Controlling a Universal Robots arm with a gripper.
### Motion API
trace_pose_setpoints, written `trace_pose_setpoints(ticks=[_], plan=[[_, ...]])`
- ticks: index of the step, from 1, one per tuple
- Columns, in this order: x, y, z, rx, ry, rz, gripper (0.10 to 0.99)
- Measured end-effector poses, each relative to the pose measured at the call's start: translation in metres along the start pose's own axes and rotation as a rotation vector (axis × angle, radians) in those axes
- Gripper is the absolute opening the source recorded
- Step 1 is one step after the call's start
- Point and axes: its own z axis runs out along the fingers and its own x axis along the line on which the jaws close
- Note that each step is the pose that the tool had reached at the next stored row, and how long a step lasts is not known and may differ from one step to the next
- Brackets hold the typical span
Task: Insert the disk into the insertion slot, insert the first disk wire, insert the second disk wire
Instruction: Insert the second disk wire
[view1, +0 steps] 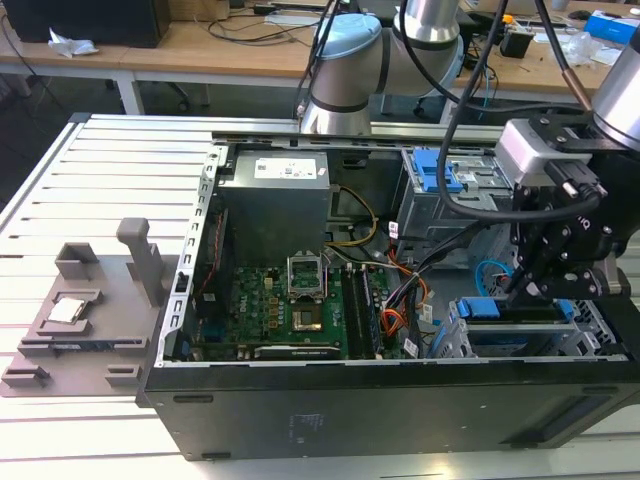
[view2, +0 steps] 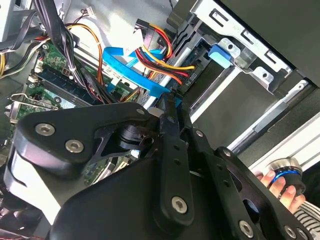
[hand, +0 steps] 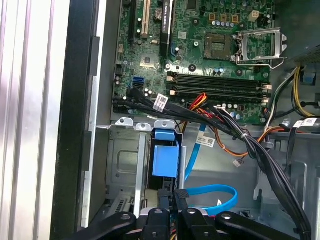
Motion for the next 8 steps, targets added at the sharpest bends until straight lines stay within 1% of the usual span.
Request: trace_pose_setpoints(ticks=[2, 8], plan=[[0.0000, -0.0003, 0.0011, -0.001, -0.0016, 0.000, 0.161], [0.0009, -0.0010, 0.0046, -0.002, -0.0011, 0.000, 0.161]])
